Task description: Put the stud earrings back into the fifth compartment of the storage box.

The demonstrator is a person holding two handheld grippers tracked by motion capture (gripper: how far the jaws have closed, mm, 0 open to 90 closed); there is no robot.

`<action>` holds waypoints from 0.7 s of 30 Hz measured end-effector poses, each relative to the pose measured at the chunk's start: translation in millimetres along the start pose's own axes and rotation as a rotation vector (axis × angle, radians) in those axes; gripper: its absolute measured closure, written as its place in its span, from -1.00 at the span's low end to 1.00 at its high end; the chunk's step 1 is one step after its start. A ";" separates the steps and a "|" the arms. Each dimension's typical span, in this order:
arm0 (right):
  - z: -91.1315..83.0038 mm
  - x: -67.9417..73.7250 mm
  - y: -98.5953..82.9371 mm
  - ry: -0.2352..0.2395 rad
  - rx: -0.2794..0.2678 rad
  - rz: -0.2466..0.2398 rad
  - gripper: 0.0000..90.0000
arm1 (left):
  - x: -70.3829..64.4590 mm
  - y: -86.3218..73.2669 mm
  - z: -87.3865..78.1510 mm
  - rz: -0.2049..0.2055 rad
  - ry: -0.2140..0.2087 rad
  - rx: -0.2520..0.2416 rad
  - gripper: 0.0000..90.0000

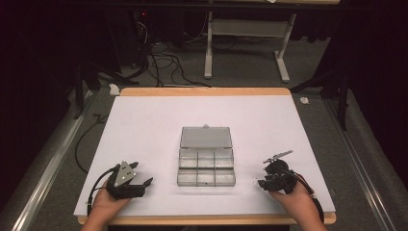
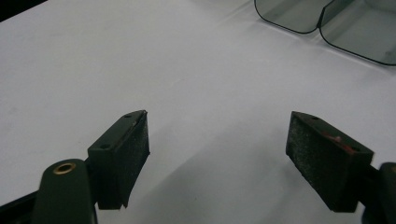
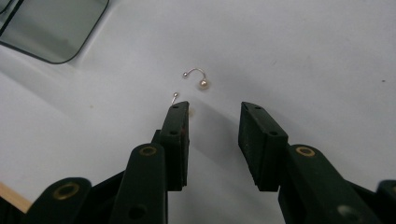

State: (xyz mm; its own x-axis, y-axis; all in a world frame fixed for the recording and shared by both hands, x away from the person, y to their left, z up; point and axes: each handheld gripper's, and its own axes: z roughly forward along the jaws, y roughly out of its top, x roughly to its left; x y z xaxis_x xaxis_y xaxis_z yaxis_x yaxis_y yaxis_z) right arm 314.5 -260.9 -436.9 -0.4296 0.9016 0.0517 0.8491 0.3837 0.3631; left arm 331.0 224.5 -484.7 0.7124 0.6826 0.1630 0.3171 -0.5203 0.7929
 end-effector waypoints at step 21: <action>8.6 7.3 31.1 0.058 0.180 -0.069 0.63 | -0.1 0.1 0.2 0.003 -0.005 0.002 -0.51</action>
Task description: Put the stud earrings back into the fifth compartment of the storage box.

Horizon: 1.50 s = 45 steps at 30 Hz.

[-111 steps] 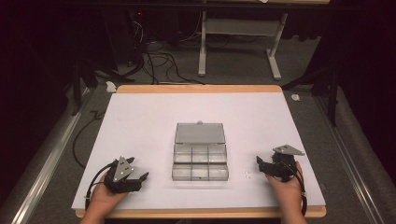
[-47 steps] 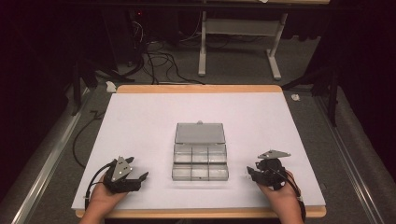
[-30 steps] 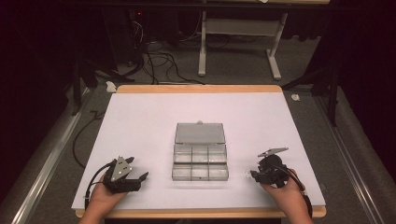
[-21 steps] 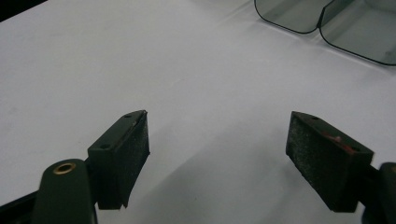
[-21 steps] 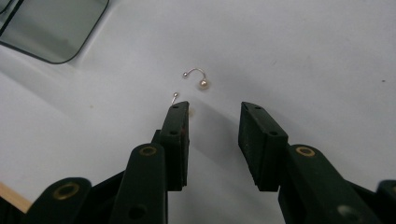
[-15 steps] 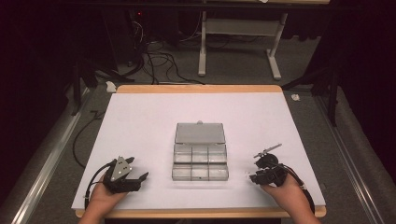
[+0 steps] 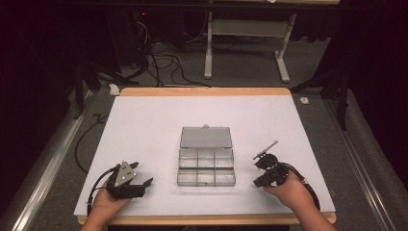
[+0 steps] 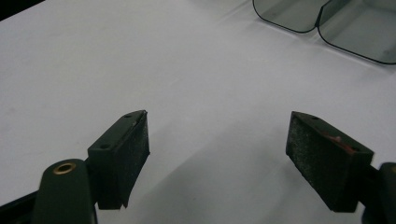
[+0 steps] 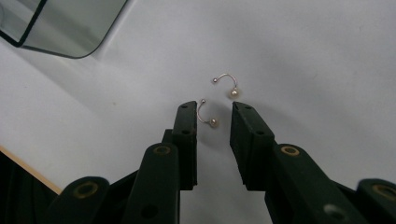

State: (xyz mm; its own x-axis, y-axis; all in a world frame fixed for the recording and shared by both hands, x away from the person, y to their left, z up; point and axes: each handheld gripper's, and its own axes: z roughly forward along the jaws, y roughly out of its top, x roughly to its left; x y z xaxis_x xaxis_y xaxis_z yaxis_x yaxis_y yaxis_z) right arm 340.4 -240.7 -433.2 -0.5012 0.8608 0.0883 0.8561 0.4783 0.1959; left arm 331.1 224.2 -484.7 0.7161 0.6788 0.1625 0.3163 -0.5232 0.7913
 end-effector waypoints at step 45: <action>-24.6 25.6 37.7 -0.007 0.086 -0.091 0.92 | -0.1 0.1 0.1 0.000 -0.003 -0.002 -0.51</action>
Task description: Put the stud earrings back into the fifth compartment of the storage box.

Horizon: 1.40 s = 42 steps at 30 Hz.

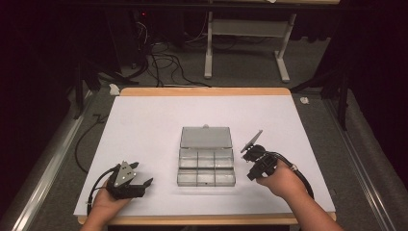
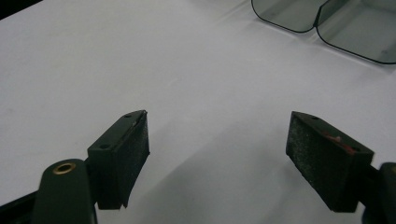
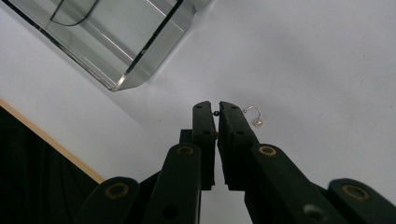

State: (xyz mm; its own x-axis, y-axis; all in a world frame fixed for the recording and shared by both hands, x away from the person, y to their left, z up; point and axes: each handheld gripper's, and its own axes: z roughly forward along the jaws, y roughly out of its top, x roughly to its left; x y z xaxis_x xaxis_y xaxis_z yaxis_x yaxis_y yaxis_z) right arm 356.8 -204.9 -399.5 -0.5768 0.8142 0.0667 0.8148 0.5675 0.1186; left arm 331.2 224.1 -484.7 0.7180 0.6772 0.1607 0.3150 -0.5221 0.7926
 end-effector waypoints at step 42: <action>-0.4 53.5 58.6 0.030 0.004 -0.137 0.92 | -0.2 0.2 0.4 0.003 -0.001 0.001 -0.51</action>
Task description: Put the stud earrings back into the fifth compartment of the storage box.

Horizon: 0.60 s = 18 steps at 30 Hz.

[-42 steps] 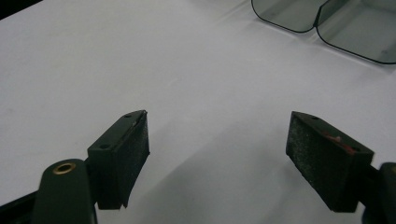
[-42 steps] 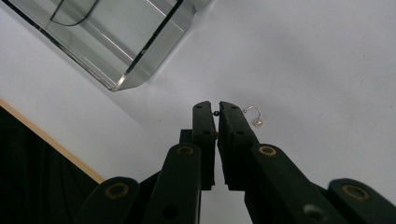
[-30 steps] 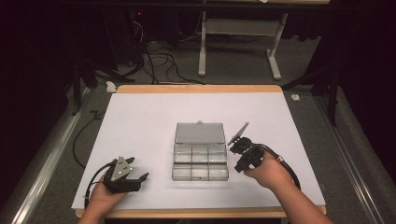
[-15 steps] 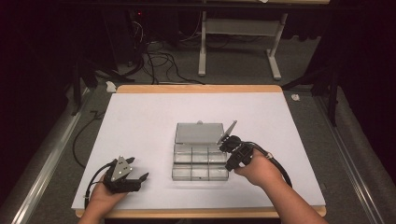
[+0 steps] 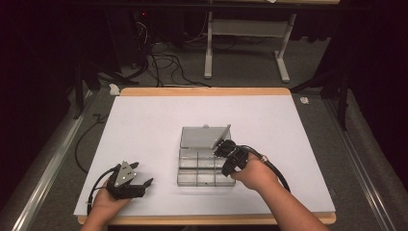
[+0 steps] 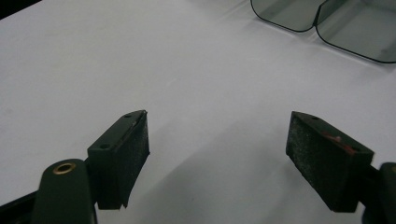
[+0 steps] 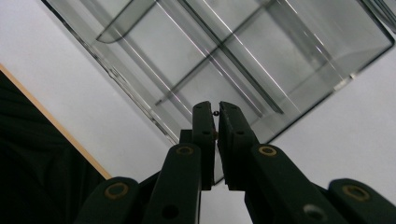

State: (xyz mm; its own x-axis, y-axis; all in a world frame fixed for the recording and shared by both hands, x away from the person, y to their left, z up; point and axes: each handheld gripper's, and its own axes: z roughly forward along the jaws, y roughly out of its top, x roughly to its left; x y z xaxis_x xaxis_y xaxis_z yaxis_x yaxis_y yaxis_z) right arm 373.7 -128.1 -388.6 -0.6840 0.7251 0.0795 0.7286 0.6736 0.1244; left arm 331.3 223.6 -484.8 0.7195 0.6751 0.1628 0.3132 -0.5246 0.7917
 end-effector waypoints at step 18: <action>15.1 20.4 25.0 0.019 0.012 -0.063 0.92 | 0.3 0.0 0.1 -0.001 -0.003 0.000 -0.51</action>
State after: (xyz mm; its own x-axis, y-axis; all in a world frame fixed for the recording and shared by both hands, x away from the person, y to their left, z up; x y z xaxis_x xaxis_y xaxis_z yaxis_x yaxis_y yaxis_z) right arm 378.5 -94.3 -398.7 -0.7291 0.6784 0.0903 0.6842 0.7197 0.1177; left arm 331.6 223.8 -484.8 0.7210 0.6743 0.1599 0.3142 -0.5237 0.7918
